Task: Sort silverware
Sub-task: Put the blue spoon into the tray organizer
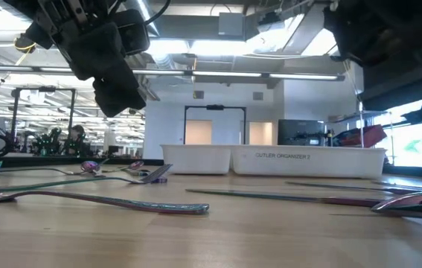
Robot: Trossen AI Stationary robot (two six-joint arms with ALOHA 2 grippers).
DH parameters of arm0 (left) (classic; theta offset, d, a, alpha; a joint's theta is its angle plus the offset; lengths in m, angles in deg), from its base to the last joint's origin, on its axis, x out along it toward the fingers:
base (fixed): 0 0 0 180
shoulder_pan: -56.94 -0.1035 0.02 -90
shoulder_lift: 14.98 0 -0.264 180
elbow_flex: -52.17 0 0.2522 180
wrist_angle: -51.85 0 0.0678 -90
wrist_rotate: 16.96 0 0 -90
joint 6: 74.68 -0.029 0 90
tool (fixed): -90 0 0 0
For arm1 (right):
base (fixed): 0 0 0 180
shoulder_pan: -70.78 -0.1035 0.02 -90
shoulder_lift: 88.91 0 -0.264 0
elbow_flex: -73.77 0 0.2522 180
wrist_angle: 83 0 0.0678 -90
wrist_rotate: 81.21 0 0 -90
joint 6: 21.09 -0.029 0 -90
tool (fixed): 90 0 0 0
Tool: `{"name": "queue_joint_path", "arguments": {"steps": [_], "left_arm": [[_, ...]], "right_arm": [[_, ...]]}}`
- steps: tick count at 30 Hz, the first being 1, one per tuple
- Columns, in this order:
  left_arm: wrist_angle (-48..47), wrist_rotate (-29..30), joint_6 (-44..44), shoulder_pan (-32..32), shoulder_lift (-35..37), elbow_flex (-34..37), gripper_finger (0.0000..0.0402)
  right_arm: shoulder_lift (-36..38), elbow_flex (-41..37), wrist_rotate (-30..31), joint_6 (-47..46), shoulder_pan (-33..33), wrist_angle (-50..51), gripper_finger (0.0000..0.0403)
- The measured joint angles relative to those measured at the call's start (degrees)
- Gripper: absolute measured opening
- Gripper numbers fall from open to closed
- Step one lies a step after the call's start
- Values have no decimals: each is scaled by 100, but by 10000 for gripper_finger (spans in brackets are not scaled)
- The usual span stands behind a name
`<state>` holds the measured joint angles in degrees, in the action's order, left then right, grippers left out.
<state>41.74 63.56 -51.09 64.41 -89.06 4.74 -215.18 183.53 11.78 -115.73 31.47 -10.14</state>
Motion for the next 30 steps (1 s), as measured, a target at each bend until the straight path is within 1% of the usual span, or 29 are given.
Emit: {"name": "queue_joint_path", "arguments": {"steps": [6, 9, 11, 15, 18, 20, 22, 27, 30], "left_arm": [[4, 3, -2, 0, 0, 0, 145], [0, 2, 0, 0, 2, 0, 145], [2, 2, 21, 0, 2, 0, 145], [4, 2, 26, 0, 2, 0, 145], [15, 8, 23, 0, 2, 0, 145], [69, 7, -19, -2, 2, 0, 145], [206, -166, -64, -2, 2, 0, 145], [690, -430, -320, 0, 6, 0, 145], [1071, -459, -667, -2, 31, 0, 145]], "right_arm": [[56, -401, -58, 4, -2, -507, 72], [61, -434, -153, 24, -1, -570, 70], [56, -436, -155, 31, -2, -595, 59], [39, -375, -127, 93, -2, -613, 13], [1, -197, 10, 136, -4, -326, 6], [-23, -47, 202, 208, -15, 55, 4], [-1, 106, 449, 264, -39, 349, 2], [369, 174, 1137, 357, -121, 314, 1], [599, 174, 1839, 360, -245, 256, 1]]}}
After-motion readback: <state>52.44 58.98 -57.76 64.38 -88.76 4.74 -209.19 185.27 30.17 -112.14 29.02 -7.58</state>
